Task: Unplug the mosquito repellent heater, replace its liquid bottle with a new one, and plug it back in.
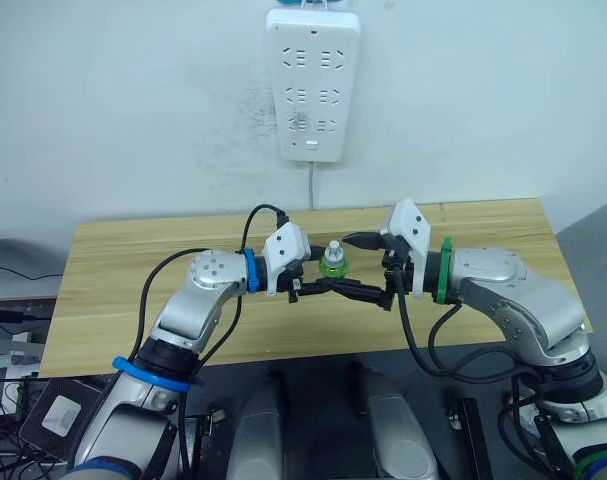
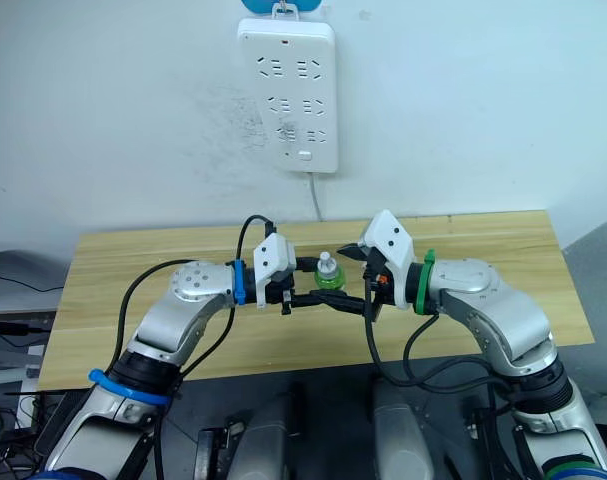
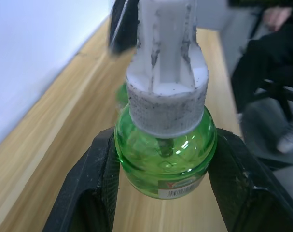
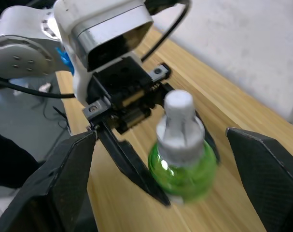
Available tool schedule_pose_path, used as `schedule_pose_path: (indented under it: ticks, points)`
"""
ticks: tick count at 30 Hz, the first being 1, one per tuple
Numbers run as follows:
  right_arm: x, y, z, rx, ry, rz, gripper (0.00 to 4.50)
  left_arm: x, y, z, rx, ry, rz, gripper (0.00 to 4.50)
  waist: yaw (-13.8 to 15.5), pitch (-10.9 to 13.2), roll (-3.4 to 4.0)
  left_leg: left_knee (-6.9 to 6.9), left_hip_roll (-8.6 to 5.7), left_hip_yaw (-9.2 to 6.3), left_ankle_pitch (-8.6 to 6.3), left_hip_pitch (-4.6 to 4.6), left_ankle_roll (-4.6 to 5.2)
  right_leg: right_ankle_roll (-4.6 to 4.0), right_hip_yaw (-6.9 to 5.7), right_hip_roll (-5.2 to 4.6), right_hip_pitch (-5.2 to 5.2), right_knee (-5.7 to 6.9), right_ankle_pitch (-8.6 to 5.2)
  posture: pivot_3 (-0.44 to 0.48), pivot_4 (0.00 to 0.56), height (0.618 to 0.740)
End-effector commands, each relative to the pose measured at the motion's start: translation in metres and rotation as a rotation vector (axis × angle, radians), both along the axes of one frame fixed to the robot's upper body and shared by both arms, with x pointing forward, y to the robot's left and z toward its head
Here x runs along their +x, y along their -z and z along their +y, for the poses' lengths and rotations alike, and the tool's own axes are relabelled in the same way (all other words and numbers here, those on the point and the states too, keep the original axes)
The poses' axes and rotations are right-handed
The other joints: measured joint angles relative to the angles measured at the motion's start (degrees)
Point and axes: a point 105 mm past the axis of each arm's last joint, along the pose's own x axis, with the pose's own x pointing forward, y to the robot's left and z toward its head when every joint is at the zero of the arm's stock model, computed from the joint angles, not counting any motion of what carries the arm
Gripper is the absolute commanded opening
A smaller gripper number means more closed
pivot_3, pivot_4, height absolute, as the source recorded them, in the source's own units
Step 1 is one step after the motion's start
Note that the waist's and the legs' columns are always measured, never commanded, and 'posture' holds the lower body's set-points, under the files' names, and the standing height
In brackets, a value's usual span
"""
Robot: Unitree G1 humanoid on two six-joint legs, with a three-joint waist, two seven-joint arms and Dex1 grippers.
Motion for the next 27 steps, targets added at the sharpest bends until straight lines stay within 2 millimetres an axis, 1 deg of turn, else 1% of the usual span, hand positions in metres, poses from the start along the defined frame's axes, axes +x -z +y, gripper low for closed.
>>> schedule_pose_path:
  ticks: [1,4,5,11,12,16,21,22,24,27]
  points:
    - [0.000,-0.011,0.002,0.068,0.031,-0.022,4.50,-0.003,-0.009,-0.008,-0.010,0.067,-0.018,2.22,-0.04,-0.01,-0.01,0.00,0.00,0.01,0.01,0.00,-0.01,0.00,0.02,0.00,-0.01,0.00,0.00,-0.184,0.324,0.740]
    - [0.002,-0.014,0.002,0.102,0.061,-0.012,3.87,-0.002,-0.011,-0.009,-0.013,0.080,-0.017,2.22,-0.04,-0.07,-0.03,0.03,-0.01,0.04,0.03,-0.03,-0.05,-0.01,0.06,-0.01,-0.01,0.00,0.01,-0.192,0.321,0.740]
    - [0.002,-0.014,0.001,0.103,0.063,-0.012,3.55,-0.001,-0.011,-0.010,-0.013,0.082,-0.016,2.22,-0.04,-0.08,-0.05,0.04,-0.02,0.04,0.04,-0.03,-0.06,-0.01,0.06,-0.02,0.00,0.00,0.01,-0.192,0.321,0.740]
    - [-0.002,-0.012,-0.001,0.099,0.059,-0.008,1.24,-0.001,-0.012,-0.010,-0.011,0.093,-0.015,2.22,-0.05,-0.10,-0.05,0.06,-0.02,0.02,0.06,-0.03,-0.09,-0.02,0.05,-0.02,0.00,0.04,0.02,-0.193,0.317,0.740]
    - [-0.002,-0.012,-0.002,0.094,0.055,-0.007,0.99,-0.001,-0.012,-0.010,-0.012,0.093,-0.015,2.22,-0.04,-0.10,-0.05,0.06,-0.02,0.02,0.06,-0.03,-0.10,-0.02,0.05,-0.02,0.00,0.05,0.02,-0.182,0.317,0.740]
    - [-0.005,-0.005,0.000,0.062,0.015,-0.004,1.00,-0.006,-0.016,-0.010,-0.025,0.099,-0.021,2.22,0.02,-0.11,-0.05,0.07,-0.02,0.02,0.06,-0.03,-0.10,-0.02,0.04,-0.02,0.00,0.07,0.02,-0.155,0.315,0.740]
    - [-0.005,-0.006,0.003,0.059,-0.027,-0.022,1.00,-0.011,-0.019,-0.010,-0.043,0.098,-0.039,2.22,0.07,-0.17,-0.07,0.09,-0.01,-0.01,0.07,-0.02,-0.11,-0.08,0.03,-0.01,0.00,0.14,0.06,-0.123,0.310,0.740]
    - [-0.009,-0.009,0.006,0.066,-0.078,-0.030,1.00,-0.013,-0.019,-0.010,-0.045,0.105,-0.039,2.22,0.14,-0.18,-0.08,0.09,-0.01,-0.02,0.08,-0.03,-0.12,-0.10,0.03,-0.01,0.00,0.15,0.06,-0.119,0.309,0.740]
    - [-0.019,-0.013,0.010,0.068,-0.232,-0.050,1.00,-0.023,-0.016,-0.011,-0.042,0.161,-0.037,2.22,0.12,-0.21,-0.10,0.12,-0.02,-0.02,0.10,-0.03,-0.15,-0.09,0.02,-0.01,0.01,0.16,0.07,-0.116,0.306,0.740]
    - [-0.034,-0.015,0.005,0.041,-0.511,-0.036,1.00,-0.043,-0.012,-0.010,-0.019,0.290,-0.052,2.22,0.21,-0.23,-0.11,0.12,-0.03,0.01,0.10,-0.02,-0.15,-0.11,0.04,-0.02,0.02,0.14,0.08,-0.102,0.303,0.740]
